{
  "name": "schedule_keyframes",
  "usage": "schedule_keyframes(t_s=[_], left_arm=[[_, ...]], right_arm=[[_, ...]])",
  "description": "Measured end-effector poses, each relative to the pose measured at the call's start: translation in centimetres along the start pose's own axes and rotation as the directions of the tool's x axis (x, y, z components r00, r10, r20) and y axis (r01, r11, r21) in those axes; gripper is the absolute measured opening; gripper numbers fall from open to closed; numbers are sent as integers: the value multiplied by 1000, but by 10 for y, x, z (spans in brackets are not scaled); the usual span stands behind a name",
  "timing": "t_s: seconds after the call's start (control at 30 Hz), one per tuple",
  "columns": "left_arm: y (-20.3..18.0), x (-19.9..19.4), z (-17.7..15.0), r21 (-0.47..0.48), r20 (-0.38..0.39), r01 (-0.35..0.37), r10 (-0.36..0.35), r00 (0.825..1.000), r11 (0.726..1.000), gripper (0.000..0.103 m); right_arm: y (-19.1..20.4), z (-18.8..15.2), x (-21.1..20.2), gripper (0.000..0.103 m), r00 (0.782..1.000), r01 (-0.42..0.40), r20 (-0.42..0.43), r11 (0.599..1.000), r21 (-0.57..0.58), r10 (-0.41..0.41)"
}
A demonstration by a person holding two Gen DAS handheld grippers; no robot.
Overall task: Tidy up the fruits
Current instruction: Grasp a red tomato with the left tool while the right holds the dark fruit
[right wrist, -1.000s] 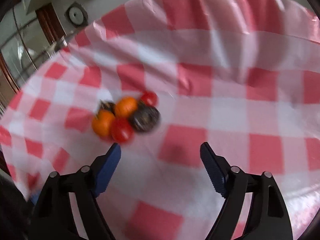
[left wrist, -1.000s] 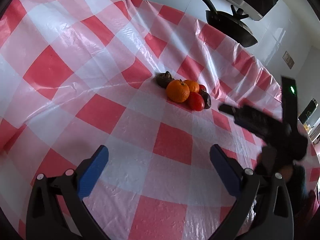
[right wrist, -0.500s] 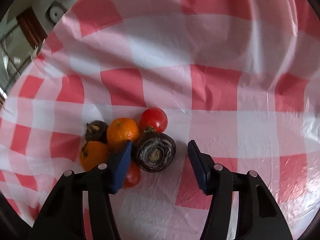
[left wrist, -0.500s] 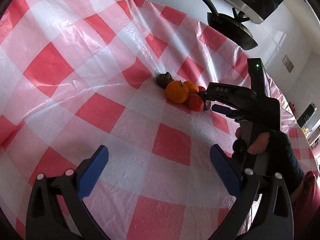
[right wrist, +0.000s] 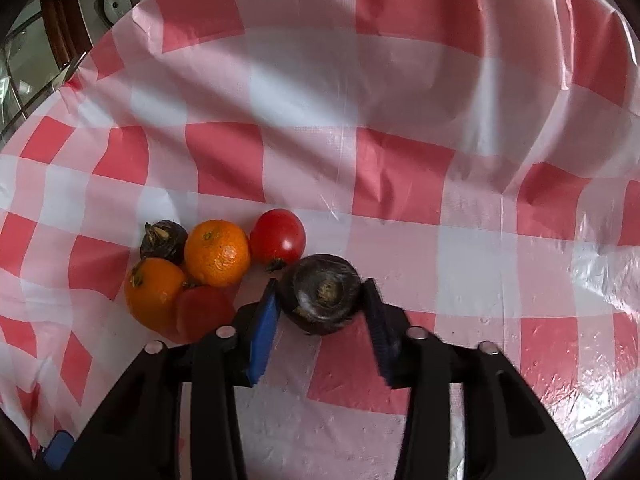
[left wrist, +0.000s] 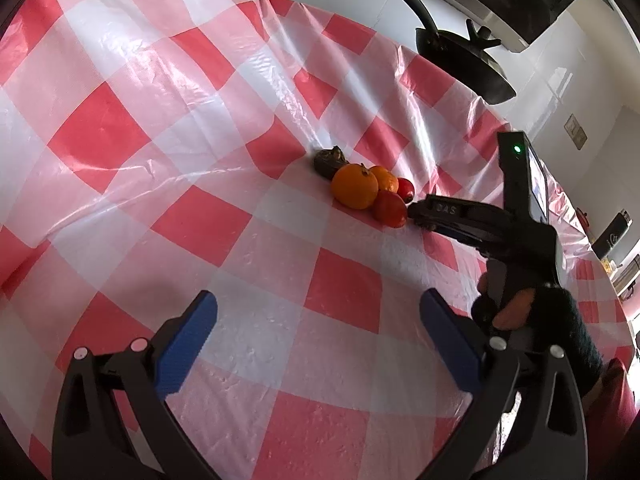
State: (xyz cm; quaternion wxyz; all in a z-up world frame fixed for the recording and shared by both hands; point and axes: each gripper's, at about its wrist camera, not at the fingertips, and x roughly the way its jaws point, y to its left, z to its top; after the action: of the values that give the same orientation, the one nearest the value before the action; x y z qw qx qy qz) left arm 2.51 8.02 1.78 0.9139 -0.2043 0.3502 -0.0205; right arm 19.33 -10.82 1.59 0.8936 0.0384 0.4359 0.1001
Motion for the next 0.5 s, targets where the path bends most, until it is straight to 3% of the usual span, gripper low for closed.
schedule_keyframes(t_s=[0.3, 0.5], left_arm=[[-1, 1, 1, 2, -5, -2, 2, 1000, 1000, 101], [-8, 5, 0, 38, -39, 5, -4, 999, 999, 101]], right_arm=[[-45, -72, -86, 39, 993, -51, 112, 995, 87, 42], [-84, -87, -87, 39, 986, -96, 150, 974, 207, 65]])
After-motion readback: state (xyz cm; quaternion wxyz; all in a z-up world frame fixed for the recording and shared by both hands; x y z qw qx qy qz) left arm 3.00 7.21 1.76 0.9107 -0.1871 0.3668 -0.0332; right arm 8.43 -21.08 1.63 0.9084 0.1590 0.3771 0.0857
